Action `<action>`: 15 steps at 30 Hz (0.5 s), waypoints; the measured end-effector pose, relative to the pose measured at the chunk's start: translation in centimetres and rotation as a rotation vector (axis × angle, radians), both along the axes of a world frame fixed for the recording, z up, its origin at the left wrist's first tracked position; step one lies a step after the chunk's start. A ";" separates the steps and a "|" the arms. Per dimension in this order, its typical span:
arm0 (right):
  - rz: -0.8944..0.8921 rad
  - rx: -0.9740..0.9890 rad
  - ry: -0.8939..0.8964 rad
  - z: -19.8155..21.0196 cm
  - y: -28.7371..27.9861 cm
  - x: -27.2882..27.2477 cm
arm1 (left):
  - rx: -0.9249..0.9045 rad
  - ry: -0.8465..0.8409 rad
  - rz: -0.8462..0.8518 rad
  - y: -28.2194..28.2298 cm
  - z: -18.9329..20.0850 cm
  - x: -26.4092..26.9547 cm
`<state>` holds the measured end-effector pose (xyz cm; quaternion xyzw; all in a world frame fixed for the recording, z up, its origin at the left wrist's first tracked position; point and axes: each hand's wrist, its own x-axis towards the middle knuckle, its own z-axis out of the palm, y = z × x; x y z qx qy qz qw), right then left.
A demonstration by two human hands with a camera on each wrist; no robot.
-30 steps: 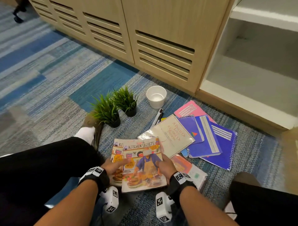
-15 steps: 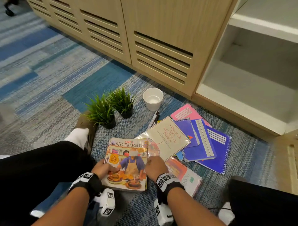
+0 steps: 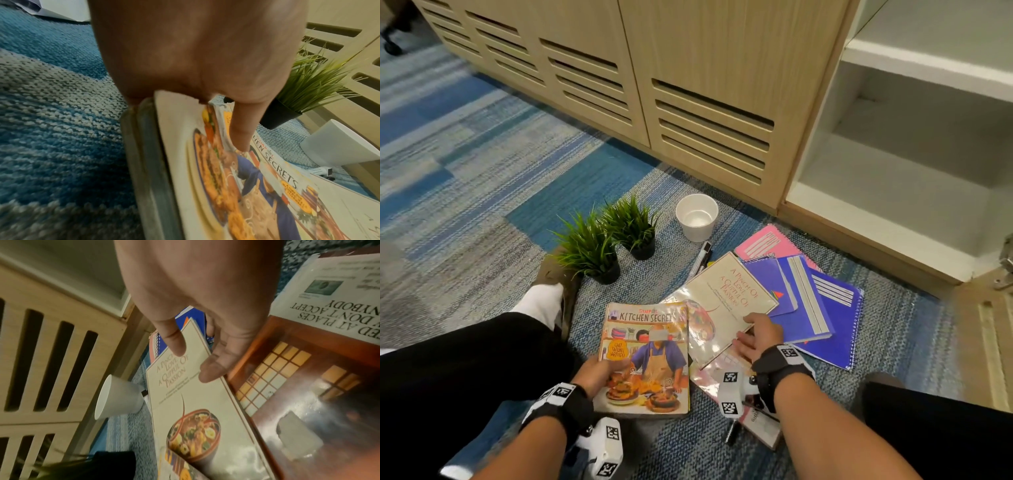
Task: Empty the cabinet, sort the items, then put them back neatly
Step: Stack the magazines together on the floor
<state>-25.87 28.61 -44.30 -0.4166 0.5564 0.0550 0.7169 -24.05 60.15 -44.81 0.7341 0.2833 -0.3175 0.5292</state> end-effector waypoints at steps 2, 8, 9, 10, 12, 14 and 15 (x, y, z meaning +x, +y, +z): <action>0.046 0.006 0.003 -0.6 -0.7 -0.2 | 0.022 -0.016 0.020 -0.2 0.3 -0.1; 0.136 -0.075 0.004 -2.8 -0.4 -0.5 | 0.089 -0.047 -0.008 0.5 0.5 1.3; 0.119 -0.083 -0.010 -2.7 -0.4 -0.6 | 0.108 -0.063 -0.025 0.5 0.7 1.5; 0.092 -0.079 -0.030 -2.5 -0.3 -0.7 | 0.133 -0.081 -0.038 0.4 1.0 1.7; -0.008 -0.036 -0.080 -2.1 -0.4 -1.0 | 0.200 -0.150 -0.091 -0.1 2.3 2.2; -0.109 -0.034 -0.083 -1.9 -0.9 -1.4 | 0.298 -0.221 -0.193 -0.9 4.4 3.0; -0.137 -0.052 -0.072 -1.7 -1.3 -1.7 | 0.356 -0.249 -0.272 -1.5 5.6 3.5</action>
